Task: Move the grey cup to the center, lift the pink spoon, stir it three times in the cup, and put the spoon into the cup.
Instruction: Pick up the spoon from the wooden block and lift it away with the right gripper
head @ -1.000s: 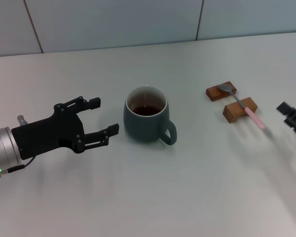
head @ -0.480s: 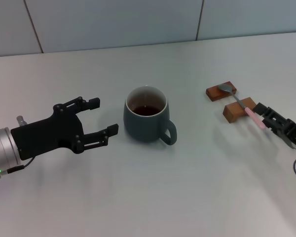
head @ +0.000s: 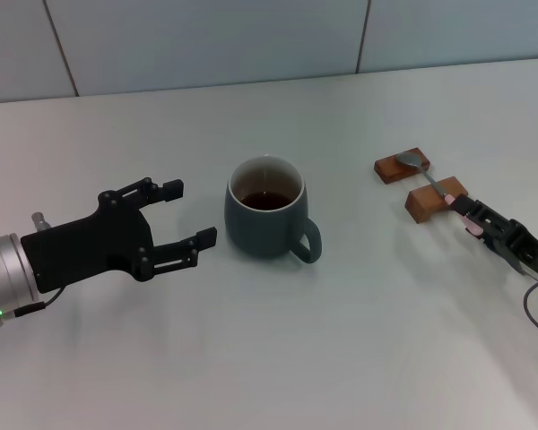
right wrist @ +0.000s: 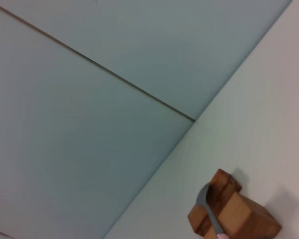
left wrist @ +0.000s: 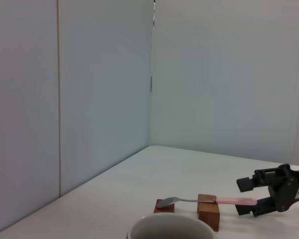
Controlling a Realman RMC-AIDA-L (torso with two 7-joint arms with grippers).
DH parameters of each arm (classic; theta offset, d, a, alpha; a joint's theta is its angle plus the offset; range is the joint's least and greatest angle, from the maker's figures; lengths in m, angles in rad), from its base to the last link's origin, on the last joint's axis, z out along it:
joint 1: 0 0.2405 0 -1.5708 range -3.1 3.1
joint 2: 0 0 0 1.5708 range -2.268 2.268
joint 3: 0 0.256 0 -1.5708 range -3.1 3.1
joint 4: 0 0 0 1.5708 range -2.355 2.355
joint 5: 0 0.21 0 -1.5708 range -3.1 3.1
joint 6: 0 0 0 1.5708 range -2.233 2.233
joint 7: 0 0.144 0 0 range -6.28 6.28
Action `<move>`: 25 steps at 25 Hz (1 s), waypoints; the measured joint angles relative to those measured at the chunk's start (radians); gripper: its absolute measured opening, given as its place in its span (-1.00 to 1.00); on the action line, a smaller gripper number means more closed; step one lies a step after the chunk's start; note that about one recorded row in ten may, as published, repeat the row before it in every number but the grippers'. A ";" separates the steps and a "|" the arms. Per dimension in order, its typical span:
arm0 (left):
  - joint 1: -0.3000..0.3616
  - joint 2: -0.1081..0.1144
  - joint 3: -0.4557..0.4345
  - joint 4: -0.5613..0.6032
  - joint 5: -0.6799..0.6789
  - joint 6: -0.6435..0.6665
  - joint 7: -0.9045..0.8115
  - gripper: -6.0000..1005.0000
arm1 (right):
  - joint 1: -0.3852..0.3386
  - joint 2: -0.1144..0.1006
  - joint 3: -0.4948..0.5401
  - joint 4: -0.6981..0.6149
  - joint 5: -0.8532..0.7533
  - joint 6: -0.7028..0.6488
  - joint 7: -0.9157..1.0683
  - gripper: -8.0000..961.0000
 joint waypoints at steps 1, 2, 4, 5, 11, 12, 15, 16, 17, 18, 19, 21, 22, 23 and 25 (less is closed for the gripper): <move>0.000 0.000 0.000 0.000 0.000 0.000 0.000 0.67 | 0.000 0.000 0.000 0.000 0.000 0.000 0.000 0.55; 0.000 0.000 0.000 0.001 0.000 0.001 0.000 0.67 | 0.001 0.000 0.000 0.000 0.000 0.003 0.000 0.53; 0.001 0.000 0.000 0.002 0.000 0.004 0.000 0.67 | 0.001 -0.001 -0.002 0.000 0.000 0.003 0.000 0.50; 0.003 0.000 0.000 0.003 0.000 0.007 0.000 0.67 | 0.002 -0.001 -0.008 0.000 0.000 0.004 0.001 0.49; 0.004 0.000 0.000 0.005 0.000 0.011 0.000 0.67 | 0.008 -0.001 -0.014 0.000 0.000 0.004 0.005 0.18; 0.004 0.000 0.000 0.005 0.000 0.013 0.000 0.67 | 0.008 -0.001 -0.015 0.000 0.000 0.004 0.005 0.11; 0.004 0.000 0.000 0.005 0.000 0.018 0.003 0.67 | 0.009 -0.001 -0.015 0.000 0.000 0.005 0.008 -0.02; 0.004 0.000 0.000 0.005 0.000 0.018 0.003 0.67 | 0.009 -0.001 -0.015 0.000 0.000 0.005 0.008 -0.04; 0.004 0.000 0.000 0.005 0.000 0.020 0.004 0.67 | 0.009 0.000 -0.015 0.000 0.000 0.005 0.008 -0.07; 0.004 0.000 0.000 0.005 0.000 0.020 0.004 0.67 | 0.009 0.000 -0.015 0.000 0.000 0.005 0.008 -0.10; 0.005 0.000 0.000 0.005 0.000 0.020 0.004 0.67 | 0.009 0.000 -0.015 0.000 0.000 0.005 0.008 -0.13; 0.005 0.000 0.000 0.005 0.001 0.021 0.005 0.67 | 0.008 0.000 -0.015 0.000 0.000 0.005 0.009 -0.19; 0.005 0.000 0.000 0.005 0.001 0.021 0.005 0.67 | 0.010 -0.001 -0.015 0.000 0.000 0.005 0.011 -0.18; 0.005 0.000 0.000 0.005 0.002 0.021 0.006 0.67 | 0.010 -0.001 -0.015 0.000 0.000 0.005 0.011 -0.18; 0.005 0.000 0.000 0.005 0.002 0.021 0.007 0.67 | 0.011 -0.001 -0.015 0.000 0.000 0.011 0.013 -0.17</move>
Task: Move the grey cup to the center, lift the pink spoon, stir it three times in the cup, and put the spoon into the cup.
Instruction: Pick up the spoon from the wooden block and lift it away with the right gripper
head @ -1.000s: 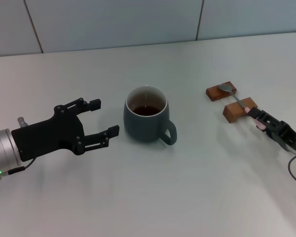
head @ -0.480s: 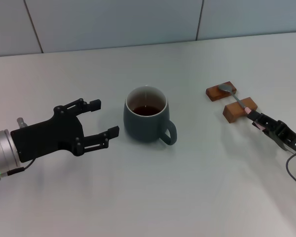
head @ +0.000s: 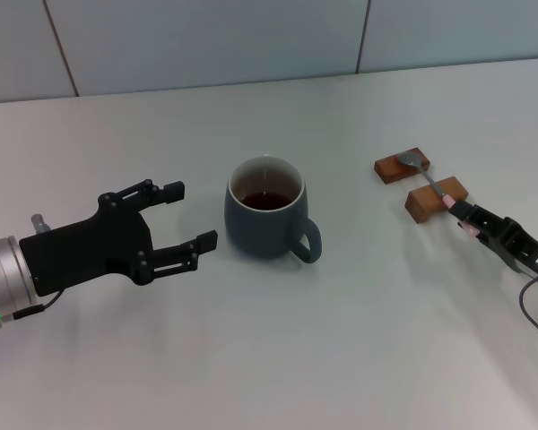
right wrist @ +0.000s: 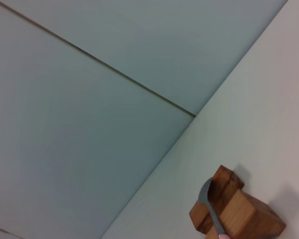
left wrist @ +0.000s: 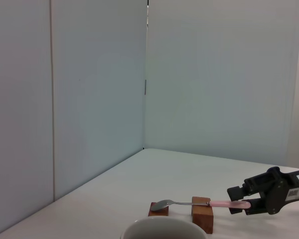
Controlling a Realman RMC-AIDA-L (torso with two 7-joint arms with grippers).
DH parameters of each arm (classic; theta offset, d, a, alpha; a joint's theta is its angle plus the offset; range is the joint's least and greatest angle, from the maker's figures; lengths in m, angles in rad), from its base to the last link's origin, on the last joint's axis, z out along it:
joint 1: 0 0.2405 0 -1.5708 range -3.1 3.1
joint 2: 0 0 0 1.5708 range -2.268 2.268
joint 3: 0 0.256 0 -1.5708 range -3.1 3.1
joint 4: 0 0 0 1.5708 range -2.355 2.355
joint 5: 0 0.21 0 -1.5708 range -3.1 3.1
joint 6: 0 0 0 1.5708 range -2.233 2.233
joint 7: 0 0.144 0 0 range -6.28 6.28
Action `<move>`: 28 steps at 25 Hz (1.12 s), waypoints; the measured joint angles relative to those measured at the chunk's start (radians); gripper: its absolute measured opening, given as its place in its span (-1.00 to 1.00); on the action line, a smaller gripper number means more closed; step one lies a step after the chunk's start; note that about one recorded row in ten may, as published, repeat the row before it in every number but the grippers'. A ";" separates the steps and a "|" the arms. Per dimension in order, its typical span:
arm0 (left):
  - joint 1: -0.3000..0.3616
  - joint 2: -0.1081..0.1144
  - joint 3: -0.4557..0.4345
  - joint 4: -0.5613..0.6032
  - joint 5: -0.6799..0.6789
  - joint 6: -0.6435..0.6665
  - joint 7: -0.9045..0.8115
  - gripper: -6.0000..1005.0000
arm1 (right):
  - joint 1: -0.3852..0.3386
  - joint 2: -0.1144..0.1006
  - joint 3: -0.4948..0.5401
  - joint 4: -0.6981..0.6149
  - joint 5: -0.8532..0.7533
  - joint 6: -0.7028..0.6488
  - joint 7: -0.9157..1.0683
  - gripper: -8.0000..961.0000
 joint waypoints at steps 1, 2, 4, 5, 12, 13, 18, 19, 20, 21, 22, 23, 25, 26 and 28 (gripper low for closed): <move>0.000 0.000 0.000 0.000 0.000 0.000 0.000 0.67 | 0.000 0.000 0.000 0.000 0.000 0.000 0.000 -0.17; 0.000 0.000 0.000 0.000 0.000 0.000 0.001 0.67 | 0.001 0.000 0.000 0.000 0.000 0.003 0.000 -0.17; 0.000 0.000 0.000 0.000 0.000 0.000 0.001 0.67 | 0.001 0.000 0.000 0.000 0.000 0.007 0.000 -0.17; 0.000 0.000 0.000 0.000 0.001 0.000 0.002 0.67 | 0.001 0.000 -0.001 0.003 -0.001 0.008 0.004 -0.17; 0.000 0.000 0.000 0.000 0.003 0.003 0.004 0.67 | 0.014 -0.001 -0.035 0.003 -0.013 0.040 0.033 -0.41; 0.000 0.000 0.000 0.000 0.003 0.003 0.004 0.67 | 0.015 -0.001 -0.038 0.002 -0.013 0.043 0.034 -0.43; 0.002 0.000 0.000 0.000 0.003 0.004 0.004 0.67 | 0.015 0.000 -0.038 0.000 -0.012 0.043 0.034 -0.56; 0.002 0.000 0.000 0.000 0.003 0.004 0.004 0.67 | 0.013 0.000 -0.038 0.000 -0.011 0.042 0.033 -0.57; 0.002 0.000 0.000 0.000 0.003 0.004 0.004 0.67 | 0.010 0.001 -0.037 0.001 -0.009 0.042 0.030 -0.59; 0.006 0.001 0.000 0.000 0.001 0.007 0.004 0.67 | 0.010 0.001 -0.037 0.001 -0.009 0.042 0.030 -0.61; 0.006 0.001 0.000 0.000 0.001 0.007 0.004 0.67 | 0.009 0.001 -0.035 0.000 -0.008 0.041 0.029 -0.63; 0.006 0.001 0.000 0.000 0.001 0.009 0.004 0.67 | 0.007 0.002 -0.033 0.000 -0.008 0.040 0.029 -0.64; 0.007 0.002 0.000 0.000 0.000 0.011 0.004 0.67 | 0.002 0.003 -0.030 -0.002 -0.006 0.036 0.028 -0.68; 0.007 0.002 0.000 0.000 0.000 0.011 0.004 0.67 | 0.002 0.003 -0.030 -0.002 -0.006 0.036 0.028 -0.70; 0.007 0.002 0.000 0.000 0.001 0.011 0.004 0.67 | 0.001 0.003 -0.029 -0.003 -0.006 0.031 0.026 -0.73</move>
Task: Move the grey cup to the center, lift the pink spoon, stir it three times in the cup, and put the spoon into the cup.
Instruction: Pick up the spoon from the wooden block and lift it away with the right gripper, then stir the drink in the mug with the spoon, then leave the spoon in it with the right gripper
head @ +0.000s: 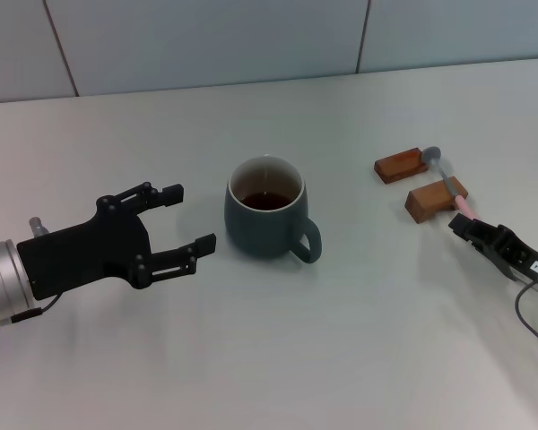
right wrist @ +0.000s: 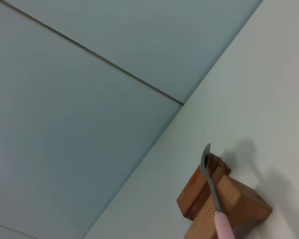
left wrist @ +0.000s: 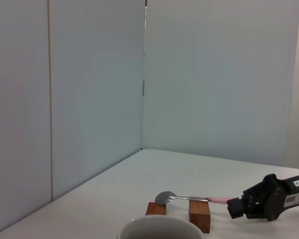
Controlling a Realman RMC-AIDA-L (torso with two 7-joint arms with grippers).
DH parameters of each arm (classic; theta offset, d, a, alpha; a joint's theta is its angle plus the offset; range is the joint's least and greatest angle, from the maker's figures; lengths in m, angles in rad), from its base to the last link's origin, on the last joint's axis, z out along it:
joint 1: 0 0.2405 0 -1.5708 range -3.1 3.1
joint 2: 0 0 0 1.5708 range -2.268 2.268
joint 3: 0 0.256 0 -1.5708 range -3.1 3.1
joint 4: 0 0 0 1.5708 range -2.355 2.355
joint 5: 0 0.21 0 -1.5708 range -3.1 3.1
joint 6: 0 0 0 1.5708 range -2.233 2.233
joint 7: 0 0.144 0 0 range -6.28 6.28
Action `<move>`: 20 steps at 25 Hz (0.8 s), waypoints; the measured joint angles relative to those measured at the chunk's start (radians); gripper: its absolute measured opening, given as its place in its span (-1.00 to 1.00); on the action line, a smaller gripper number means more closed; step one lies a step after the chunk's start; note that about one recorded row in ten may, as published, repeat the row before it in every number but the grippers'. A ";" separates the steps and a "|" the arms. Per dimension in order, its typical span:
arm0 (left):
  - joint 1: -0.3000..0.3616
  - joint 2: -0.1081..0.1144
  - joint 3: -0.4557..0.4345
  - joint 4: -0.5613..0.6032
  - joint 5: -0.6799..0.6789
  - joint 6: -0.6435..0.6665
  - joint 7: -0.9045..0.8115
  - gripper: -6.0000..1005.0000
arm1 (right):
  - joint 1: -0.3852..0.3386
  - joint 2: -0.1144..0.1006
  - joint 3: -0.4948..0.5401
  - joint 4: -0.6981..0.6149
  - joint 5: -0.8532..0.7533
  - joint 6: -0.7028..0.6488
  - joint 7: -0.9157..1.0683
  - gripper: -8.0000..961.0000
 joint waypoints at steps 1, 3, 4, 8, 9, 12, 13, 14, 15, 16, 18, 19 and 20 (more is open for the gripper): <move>0.000 0.000 0.000 0.000 0.001 0.000 0.000 0.67 | -0.001 0.000 0.000 -0.001 0.000 -0.007 -0.004 -0.73; 0.000 0.000 0.000 0.000 0.001 0.000 0.000 0.67 | -0.004 0.000 0.002 -0.004 0.001 -0.032 -0.020 -0.73; 0.000 0.000 0.000 0.000 0.003 0.000 0.000 0.67 | -0.006 0.000 0.002 -0.008 0.002 -0.050 -0.030 -0.73; 0.000 0.000 0.000 0.000 0.003 0.000 0.000 0.67 | -0.008 0.001 -0.002 -0.053 0.003 -0.142 -0.048 -0.73; 0.000 0.000 0.000 0.000 0.003 0.000 0.000 0.67 | -0.007 0.002 -0.005 -0.070 0.002 -0.161 -0.048 -0.74; 0.000 0.001 0.000 0.000 0.003 0.003 0.000 0.67 | 0.004 0.000 -0.058 -0.181 -0.005 -0.224 0.004 -0.74; 0.000 0.001 0.000 0.000 0.003 0.003 0.000 0.67 | 0.004 0.000 -0.058 -0.181 -0.005 -0.224 0.004 -0.74; 0.000 0.001 0.000 0.000 0.003 0.003 0.000 0.67 | 0.007 0.000 -0.095 -0.225 -0.006 -0.233 0.040 -0.74; 0.000 0.001 0.000 0.000 0.003 0.003 0.000 0.67 | 0.009 0.000 -0.127 -0.263 -0.005 -0.240 0.071 -0.74; 0.000 0.001 0.000 0.000 0.003 0.003 0.000 0.67 | 0.011 0.001 -0.168 -0.308 -0.004 -0.248 0.110 -0.74; 0.000 0.001 0.000 0.000 0.003 0.003 0.000 0.67 | 0.012 0.002 -0.236 -0.391 -0.003 -0.264 0.178 -0.74; 0.000 0.001 0.000 0.000 0.003 0.003 -0.002 0.67 | 0.013 0.003 -0.271 -0.436 -0.003 -0.274 0.213 -0.74; 0.000 0.001 0.000 0.000 0.003 0.003 -0.002 0.67 | 0.013 0.003 -0.304 -0.484 -0.003 -0.287 0.247 -0.74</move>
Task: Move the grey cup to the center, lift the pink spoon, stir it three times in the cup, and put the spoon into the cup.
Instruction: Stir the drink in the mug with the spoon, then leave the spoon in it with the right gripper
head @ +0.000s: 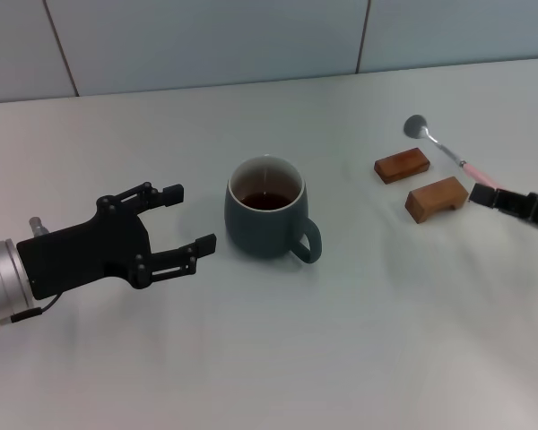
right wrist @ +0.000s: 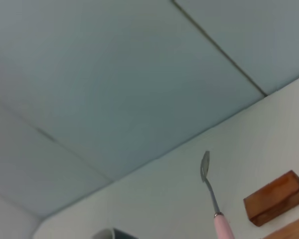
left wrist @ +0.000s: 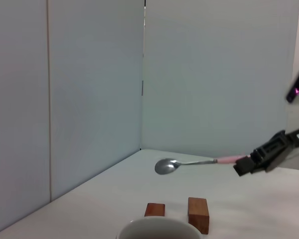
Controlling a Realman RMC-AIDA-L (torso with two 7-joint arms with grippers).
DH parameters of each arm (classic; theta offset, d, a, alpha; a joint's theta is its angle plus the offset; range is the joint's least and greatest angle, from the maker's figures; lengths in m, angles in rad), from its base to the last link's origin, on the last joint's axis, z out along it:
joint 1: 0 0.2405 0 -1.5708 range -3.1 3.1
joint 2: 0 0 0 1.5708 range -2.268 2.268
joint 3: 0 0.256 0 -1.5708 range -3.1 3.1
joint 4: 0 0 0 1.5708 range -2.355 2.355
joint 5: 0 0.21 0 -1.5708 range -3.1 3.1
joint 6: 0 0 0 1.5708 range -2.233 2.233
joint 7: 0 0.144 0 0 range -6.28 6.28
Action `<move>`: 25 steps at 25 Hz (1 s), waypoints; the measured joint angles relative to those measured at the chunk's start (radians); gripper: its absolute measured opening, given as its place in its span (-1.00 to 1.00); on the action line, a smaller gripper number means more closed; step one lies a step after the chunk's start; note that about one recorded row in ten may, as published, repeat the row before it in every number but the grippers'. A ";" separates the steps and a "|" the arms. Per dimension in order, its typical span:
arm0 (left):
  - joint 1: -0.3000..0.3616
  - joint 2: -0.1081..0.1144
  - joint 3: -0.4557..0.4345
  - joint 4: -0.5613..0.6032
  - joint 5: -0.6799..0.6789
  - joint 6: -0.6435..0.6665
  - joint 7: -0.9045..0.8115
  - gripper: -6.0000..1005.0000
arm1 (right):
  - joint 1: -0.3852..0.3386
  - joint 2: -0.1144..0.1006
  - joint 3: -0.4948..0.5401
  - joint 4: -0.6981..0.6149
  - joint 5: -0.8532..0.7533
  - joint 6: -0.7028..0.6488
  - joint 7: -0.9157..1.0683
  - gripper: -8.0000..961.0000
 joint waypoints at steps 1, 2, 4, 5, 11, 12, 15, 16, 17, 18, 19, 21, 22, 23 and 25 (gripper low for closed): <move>-0.002 0.000 0.000 0.000 0.000 0.000 -0.003 0.67 | 0.000 0.000 -0.027 -0.042 0.000 -0.012 0.028 -0.74; -0.002 0.000 0.000 0.000 0.000 0.000 -0.003 0.67 | 0.000 0.000 -0.059 -0.093 0.000 -0.028 0.062 -0.74; -0.004 0.000 0.000 0.000 0.000 0.000 -0.004 0.67 | -0.002 -0.001 -0.124 -0.200 -0.002 -0.054 0.130 -0.74; -0.008 -0.001 0.000 -0.001 0.000 0.000 -0.004 0.67 | -0.004 -0.001 -0.154 -0.249 -0.003 -0.064 0.164 -0.74; -0.011 -0.003 0.000 -0.005 -0.003 0.000 -0.001 0.67 | 0.008 -0.013 -0.241 -0.503 -0.037 -0.145 0.336 -0.74; -0.013 -0.003 0.000 -0.006 -0.004 -0.001 -0.002 0.67 | 0.034 -0.025 -0.243 -0.568 -0.074 -0.193 0.389 -0.74; -0.015 -0.003 0.000 -0.006 -0.004 -0.001 -0.003 0.67 | 0.062 -0.039 -0.243 -0.612 -0.102 -0.241 0.429 -0.74; -0.015 -0.003 0.000 -0.006 -0.004 -0.001 -0.003 0.67 | 0.076 -0.045 -0.244 -0.628 -0.114 -0.261 0.444 -0.74; -0.017 -0.003 0.000 -0.006 -0.005 0.000 -0.004 0.67 | 0.101 -0.053 -0.250 -0.667 -0.141 -0.300 0.472 -0.74; -0.017 -0.003 0.000 -0.006 -0.005 0.000 -0.004 0.67 | 0.101 -0.053 -0.250 -0.667 -0.141 -0.300 0.472 -0.74; -0.017 -0.003 0.000 -0.006 -0.005 0.000 -0.006 0.67 | 0.113 -0.056 -0.258 -0.690 -0.155 -0.317 0.486 -0.74; -0.017 -0.003 0.000 -0.005 -0.006 0.003 -0.007 0.67 | 0.129 -0.059 -0.285 -0.738 -0.177 -0.344 0.513 -0.74; -0.018 -0.002 0.000 -0.002 -0.006 0.011 -0.007 0.67 | 0.136 -0.060 -0.302 -0.762 -0.185 -0.355 0.528 -0.74; -0.018 -0.002 0.000 -0.002 -0.006 0.011 -0.007 0.67 | 0.142 -0.061 -0.313 -0.782 -0.192 -0.364 0.542 -0.74; -0.018 -0.002 0.000 -0.001 -0.006 0.012 -0.008 0.67 | 0.157 -0.065 -0.334 -0.828 -0.201 -0.387 0.569 -0.74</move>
